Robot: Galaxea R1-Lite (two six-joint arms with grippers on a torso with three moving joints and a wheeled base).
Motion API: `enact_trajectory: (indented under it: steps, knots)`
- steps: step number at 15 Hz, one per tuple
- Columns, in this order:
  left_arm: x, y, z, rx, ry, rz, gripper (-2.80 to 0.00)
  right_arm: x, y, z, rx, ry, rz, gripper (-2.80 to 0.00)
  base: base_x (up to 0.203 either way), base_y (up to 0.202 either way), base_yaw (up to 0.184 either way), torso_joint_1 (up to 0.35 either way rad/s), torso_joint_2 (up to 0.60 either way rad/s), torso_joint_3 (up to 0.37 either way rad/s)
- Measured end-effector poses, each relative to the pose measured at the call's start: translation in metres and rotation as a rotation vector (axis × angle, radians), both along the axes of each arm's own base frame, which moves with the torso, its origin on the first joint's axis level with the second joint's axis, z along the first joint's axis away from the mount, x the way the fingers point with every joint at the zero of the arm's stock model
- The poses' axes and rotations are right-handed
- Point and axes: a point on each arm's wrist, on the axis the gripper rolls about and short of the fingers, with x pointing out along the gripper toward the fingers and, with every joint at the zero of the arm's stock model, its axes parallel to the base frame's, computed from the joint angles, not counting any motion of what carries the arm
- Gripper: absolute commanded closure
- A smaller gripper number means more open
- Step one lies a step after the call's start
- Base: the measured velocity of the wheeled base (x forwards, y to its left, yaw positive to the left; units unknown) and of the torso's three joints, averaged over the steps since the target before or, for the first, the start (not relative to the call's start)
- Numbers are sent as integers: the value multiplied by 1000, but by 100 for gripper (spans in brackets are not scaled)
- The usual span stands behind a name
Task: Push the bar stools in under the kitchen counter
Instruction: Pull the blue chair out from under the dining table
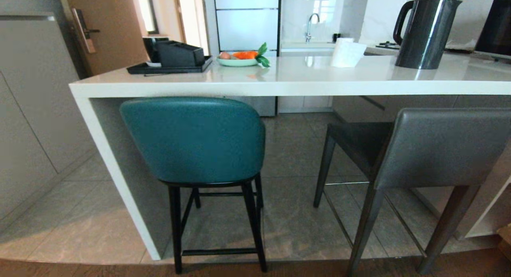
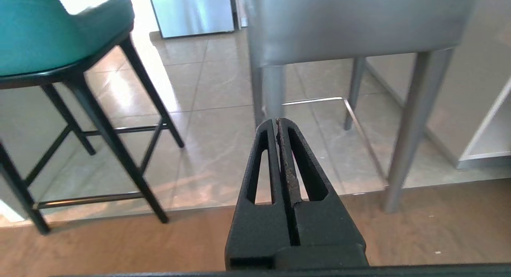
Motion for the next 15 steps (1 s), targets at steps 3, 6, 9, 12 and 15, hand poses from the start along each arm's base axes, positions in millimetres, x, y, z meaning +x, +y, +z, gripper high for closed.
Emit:
enact_trajectory:
  steps: [3,6,9,12,15]
  knots:
    - [0,0,0,0,0,0,0,0,0,0,0,0,0,0,0,196,-2,5,2,4]
    - [0,0,0,0,1,0,0,0,0,0,0,0,0,0,0,197,-1,4,2,1]
    - [0,0,0,0,1,0,0,0,0,0,0,0,0,0,0,196,-2,3,2,-2]
    - [0,0,0,0,1,0,0,0,0,0,-1,0,0,0,0,149,0,1,2,3]
    - [0,0,0,0,1,0,0,0,0,0,0,0,0,0,0,21,-3,1,1,1]
